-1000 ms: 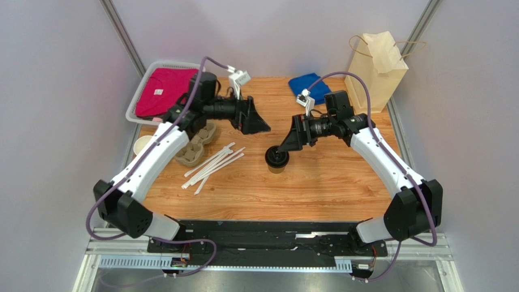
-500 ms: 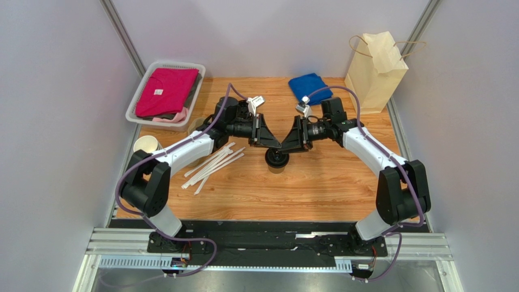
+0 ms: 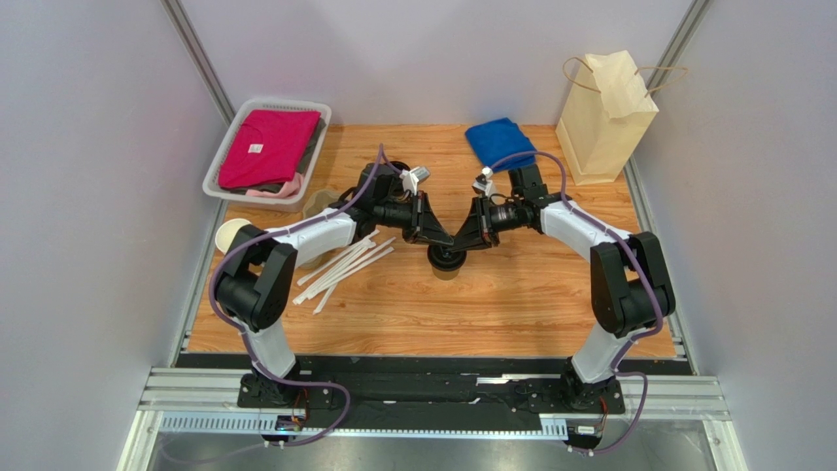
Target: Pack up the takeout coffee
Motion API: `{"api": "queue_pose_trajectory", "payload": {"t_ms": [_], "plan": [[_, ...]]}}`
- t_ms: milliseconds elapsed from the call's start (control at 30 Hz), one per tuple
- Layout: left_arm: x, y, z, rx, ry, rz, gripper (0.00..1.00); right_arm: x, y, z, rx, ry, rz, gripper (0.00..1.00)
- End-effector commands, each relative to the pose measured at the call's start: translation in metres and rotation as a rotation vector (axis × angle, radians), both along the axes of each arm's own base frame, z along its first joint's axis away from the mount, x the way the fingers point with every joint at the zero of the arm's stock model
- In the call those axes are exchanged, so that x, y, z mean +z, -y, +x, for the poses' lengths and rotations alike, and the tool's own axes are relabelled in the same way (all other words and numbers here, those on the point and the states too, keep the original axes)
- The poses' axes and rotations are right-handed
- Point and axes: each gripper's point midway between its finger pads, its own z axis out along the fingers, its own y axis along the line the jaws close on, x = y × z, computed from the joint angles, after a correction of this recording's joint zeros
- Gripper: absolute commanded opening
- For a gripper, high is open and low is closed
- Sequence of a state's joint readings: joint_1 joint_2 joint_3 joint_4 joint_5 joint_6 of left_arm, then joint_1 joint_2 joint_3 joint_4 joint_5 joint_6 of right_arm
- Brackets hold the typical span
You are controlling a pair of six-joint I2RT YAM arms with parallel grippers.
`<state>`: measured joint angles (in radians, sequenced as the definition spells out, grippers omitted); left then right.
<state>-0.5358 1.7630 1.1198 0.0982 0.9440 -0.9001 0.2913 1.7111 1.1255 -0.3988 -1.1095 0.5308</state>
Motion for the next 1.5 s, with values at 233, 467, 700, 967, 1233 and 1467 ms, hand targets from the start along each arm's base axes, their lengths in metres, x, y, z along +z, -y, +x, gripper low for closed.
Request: {"api": "queue_pose_trajectory", "payload": {"t_ms": [233,467,700,967,1233,1467], "plan": [[-0.055,-0.009,0.011,0.031,-0.099,0.148,0.00,-0.035,0.005,0.019,-0.030,-0.038,-0.031,0.08],[-0.078,-0.016,0.007,0.037,-0.142,0.175,0.00,-0.057,0.011,0.020,-0.045,-0.082,-0.072,0.06],[-0.098,-0.022,0.007,0.043,-0.175,0.201,0.00,-0.076,0.017,0.020,-0.055,-0.118,-0.107,0.02],[-0.121,-0.031,0.006,0.055,-0.232,0.228,0.00,-0.087,0.017,0.023,-0.059,-0.140,-0.125,0.02],[-0.147,-0.038,0.004,0.063,-0.297,0.258,0.00,-0.103,0.019,0.024,-0.066,-0.176,-0.157,0.01],[-0.168,-0.046,0.001,0.071,-0.347,0.285,0.00,-0.109,0.019,0.023,-0.066,-0.200,-0.166,0.01]]}}
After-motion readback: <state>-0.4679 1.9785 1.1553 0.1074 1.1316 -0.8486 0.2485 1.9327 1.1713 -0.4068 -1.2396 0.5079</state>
